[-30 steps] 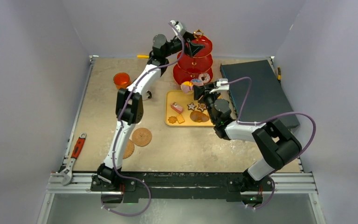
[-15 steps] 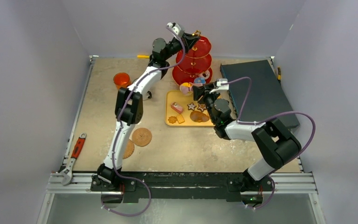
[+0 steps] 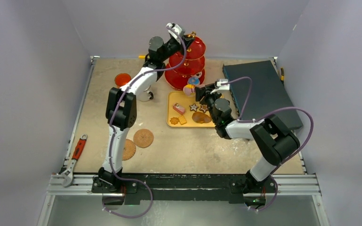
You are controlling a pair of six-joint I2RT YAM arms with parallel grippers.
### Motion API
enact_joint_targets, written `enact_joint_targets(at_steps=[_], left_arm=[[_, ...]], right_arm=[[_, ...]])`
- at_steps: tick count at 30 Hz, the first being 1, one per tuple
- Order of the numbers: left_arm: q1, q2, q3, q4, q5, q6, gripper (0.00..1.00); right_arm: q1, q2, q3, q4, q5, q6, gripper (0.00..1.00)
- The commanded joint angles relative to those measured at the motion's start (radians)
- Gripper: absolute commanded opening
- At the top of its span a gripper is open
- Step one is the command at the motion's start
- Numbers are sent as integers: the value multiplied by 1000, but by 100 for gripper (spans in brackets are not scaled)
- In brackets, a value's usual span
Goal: Serve the afternoon tea
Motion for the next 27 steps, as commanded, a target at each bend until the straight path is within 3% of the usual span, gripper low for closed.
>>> enact_joint_targets(at_steps=[1, 14, 27], left_arm=[[15, -133, -30, 2, -61, 101, 0], [15, -216, -203, -7, -430, 45, 0], [8, -231, -239, -31, -507, 7, 0]], right_arm=[[-8, 45, 78, 79, 31, -42, 41], [5, 205, 220, 134, 39, 7, 42], [57, 382, 417, 119, 67, 17, 45]])
